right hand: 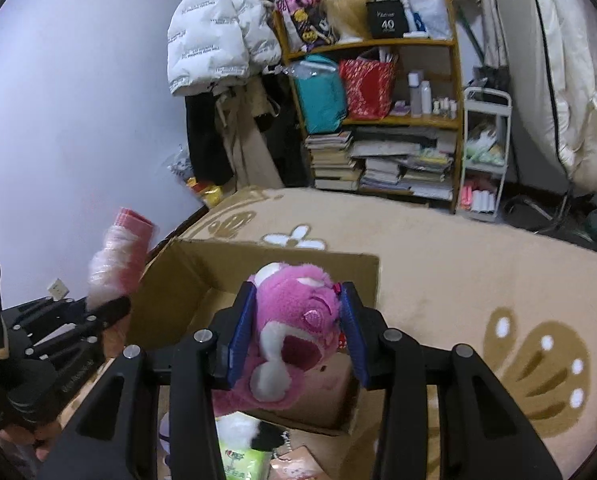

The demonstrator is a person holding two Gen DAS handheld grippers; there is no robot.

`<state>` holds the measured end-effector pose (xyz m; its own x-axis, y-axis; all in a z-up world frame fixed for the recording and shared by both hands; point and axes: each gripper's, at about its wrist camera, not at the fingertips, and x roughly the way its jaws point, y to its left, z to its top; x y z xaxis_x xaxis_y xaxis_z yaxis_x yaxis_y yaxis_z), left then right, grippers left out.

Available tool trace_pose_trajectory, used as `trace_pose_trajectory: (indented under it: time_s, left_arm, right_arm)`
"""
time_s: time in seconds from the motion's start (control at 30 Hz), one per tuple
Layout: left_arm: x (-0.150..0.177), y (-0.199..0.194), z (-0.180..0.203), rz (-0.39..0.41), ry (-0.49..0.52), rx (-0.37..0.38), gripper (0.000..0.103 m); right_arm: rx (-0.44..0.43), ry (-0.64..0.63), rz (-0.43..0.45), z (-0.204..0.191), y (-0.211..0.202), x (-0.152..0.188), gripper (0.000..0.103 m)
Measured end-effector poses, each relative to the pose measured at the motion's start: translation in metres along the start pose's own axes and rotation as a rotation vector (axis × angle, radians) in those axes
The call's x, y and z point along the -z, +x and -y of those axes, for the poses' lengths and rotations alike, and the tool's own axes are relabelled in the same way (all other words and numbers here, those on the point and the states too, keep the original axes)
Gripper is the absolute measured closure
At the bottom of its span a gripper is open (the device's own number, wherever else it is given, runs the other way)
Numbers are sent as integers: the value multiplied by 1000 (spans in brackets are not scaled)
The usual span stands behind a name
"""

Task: Organize soft objects
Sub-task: 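Lift the pink bear with the right tool while the left lifts the wrapped item toward the box, then open both tools to drop the bear and wrapped item into the box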

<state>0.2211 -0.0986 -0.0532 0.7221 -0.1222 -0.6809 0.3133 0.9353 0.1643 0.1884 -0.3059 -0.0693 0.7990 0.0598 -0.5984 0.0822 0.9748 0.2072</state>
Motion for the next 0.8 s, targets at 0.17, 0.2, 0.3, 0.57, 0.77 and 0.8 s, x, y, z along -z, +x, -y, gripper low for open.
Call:
trace_pose_trajectory:
  time_s: [0.17,0.2,0.3,0.57,0.77,0.8]
  left_arm:
    - [3,11,4,-24,-2,13,80]
    - [4,11,3,-24,-3,9,79]
    - [5,9,-1,-27,-9,-1,77]
    - [4,-7,-13,-30,-28,-40,44]
    - [6,-28,-24,-6,-43,-69,10]
    - [6,-30,-26,-10,-55,-73,8]
  right_arm:
    - [0,5,-25,-1,8,4,56]
    - [0,5,-32,0,9,4,54]
    - [9,1,-41,1,9,4,54]
    - [40,60,-37,11,-6,5,24]
    - [16,76,-43,16,-25,9,6]
    - [8,80,-47,16,-28,10,1]
